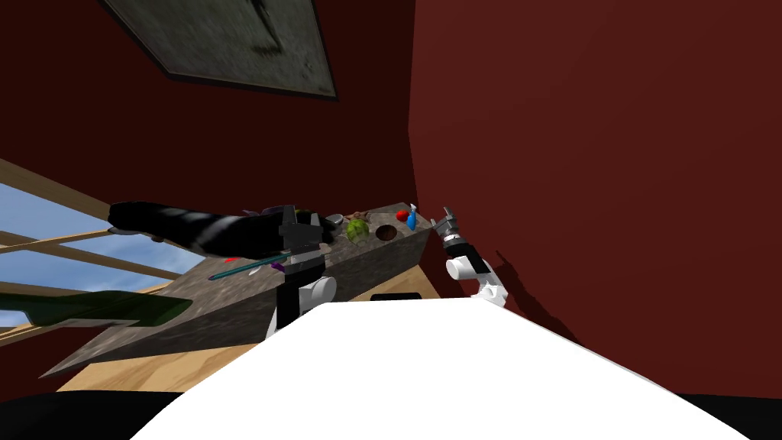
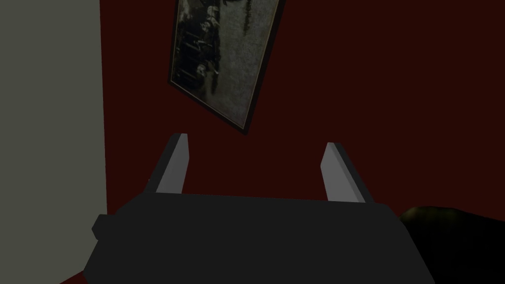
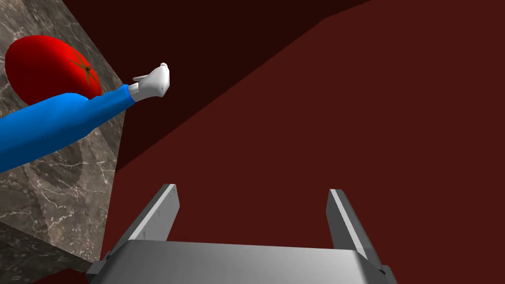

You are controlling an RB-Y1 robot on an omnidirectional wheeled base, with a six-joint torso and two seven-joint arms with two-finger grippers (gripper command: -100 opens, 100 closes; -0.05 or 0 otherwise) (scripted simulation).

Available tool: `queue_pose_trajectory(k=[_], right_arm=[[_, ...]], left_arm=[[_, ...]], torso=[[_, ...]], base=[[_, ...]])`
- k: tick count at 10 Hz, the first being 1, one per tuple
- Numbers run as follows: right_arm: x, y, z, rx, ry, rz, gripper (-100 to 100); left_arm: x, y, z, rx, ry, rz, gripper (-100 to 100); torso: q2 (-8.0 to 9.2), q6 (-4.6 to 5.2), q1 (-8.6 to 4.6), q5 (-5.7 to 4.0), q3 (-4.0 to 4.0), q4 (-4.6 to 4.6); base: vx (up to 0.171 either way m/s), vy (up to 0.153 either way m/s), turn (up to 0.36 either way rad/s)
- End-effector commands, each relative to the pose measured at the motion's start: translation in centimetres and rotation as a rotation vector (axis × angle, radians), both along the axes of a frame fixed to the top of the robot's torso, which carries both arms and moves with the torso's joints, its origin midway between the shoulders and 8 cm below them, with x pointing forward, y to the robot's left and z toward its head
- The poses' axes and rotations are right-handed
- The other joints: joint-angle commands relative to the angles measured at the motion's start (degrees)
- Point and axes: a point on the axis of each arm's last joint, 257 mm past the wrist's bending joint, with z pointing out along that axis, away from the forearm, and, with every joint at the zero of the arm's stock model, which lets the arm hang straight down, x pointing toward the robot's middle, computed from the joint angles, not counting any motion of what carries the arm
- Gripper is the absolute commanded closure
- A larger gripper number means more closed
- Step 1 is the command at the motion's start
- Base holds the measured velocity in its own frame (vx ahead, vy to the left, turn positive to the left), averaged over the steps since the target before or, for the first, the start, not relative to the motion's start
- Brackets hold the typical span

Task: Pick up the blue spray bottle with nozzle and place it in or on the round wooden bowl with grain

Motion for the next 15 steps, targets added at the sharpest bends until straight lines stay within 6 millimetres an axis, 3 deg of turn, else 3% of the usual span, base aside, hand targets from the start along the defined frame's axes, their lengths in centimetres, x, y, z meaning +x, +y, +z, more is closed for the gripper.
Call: queue_pose_trajectory(k=[1,10,15], right_arm=[[0.4,0.1,-0.5,0.025,0.029,0.01,-100],[4.7,2.3,-5.2,0.312,0.256,0.114,-100],[7.0,4.8,-8.3,0.506,0.409,0.173,-100]], left_arm=[[0.0,0.0,0.0,0.0,0.0,0.0,0],[0.0,0.0,0.0,0.0,0.0,0.0,0],[0.0,0.0,0.0,0.0,0.0,0.0,0]], torso=[[0.0,0.0,0.0,0.0,0.0,0.0],[-0.14,0.0,0.04,0.0,-0.08,-0.03],[-0.22,-0.01,0.1,0.02,-0.13,-0.05]], base=[[-0.034,-0.025,-0.022],[-0.024,-0.026,-0.047],[0.008,-0.012,-0.042]])
